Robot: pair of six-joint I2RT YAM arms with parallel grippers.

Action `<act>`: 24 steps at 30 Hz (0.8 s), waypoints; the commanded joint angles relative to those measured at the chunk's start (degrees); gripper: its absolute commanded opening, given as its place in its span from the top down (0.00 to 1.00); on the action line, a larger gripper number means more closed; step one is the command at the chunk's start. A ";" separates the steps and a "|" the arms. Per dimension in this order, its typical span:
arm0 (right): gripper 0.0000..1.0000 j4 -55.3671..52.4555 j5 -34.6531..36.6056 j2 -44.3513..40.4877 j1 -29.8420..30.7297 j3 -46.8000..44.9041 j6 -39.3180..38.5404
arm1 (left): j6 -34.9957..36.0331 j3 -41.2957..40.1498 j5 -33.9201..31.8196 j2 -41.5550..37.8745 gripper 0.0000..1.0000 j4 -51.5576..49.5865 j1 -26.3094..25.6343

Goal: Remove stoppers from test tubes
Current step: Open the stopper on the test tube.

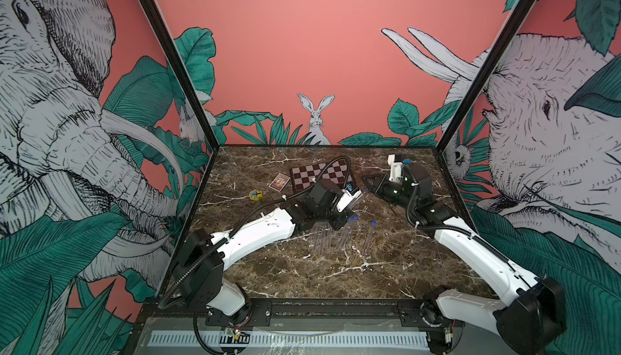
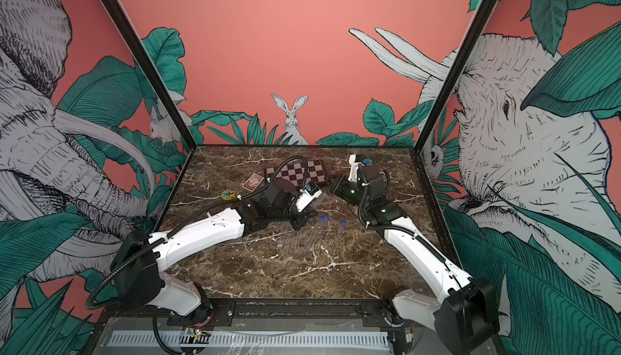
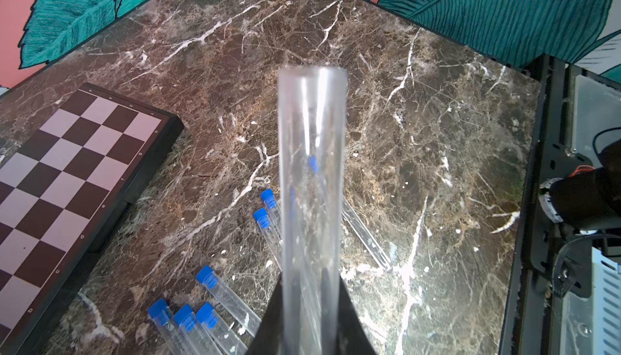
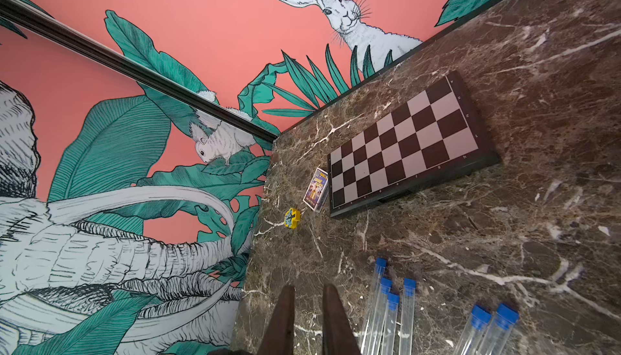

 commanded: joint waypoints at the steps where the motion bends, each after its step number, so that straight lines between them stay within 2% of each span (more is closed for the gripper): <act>1: 1.00 4.48 0.91 -0.13 -0.22 -0.69 1.75 | 0.33 1.34 0.63 -1.17 1.00 -1.13 -0.08; 6: 1.00 -0.12 3.63 -1.67 -2.53 0.32 -1.16 | 0.31 0.95 -0.25 -2.56 1.00 -2.24 -0.11; 11: 1.00 -11.60 12.16 -1.30 -3.74 3.09 -11.61 | 0.62 0.55 -2.71 -4.84 1.00 -4.14 -0.09; 13: 1.00 -12.30 15.32 -0.38 -4.00 1.74 -14.18 | 0.68 0.72 -3.42 -5.38 1.00 -4.73 -0.12; 18: 1.00 -10.55 21.30 3.70 -4.20 -1.86 -17.15 | 0.32 1.60 -4.68 -5.82 1.00 -6.31 -0.05; 24: 1.00 3.39 27.65 11.14 -4.20 -8.76 -19.40 | 0.02 1.59 -4.65 -6.26 1.00 -6.35 -0.06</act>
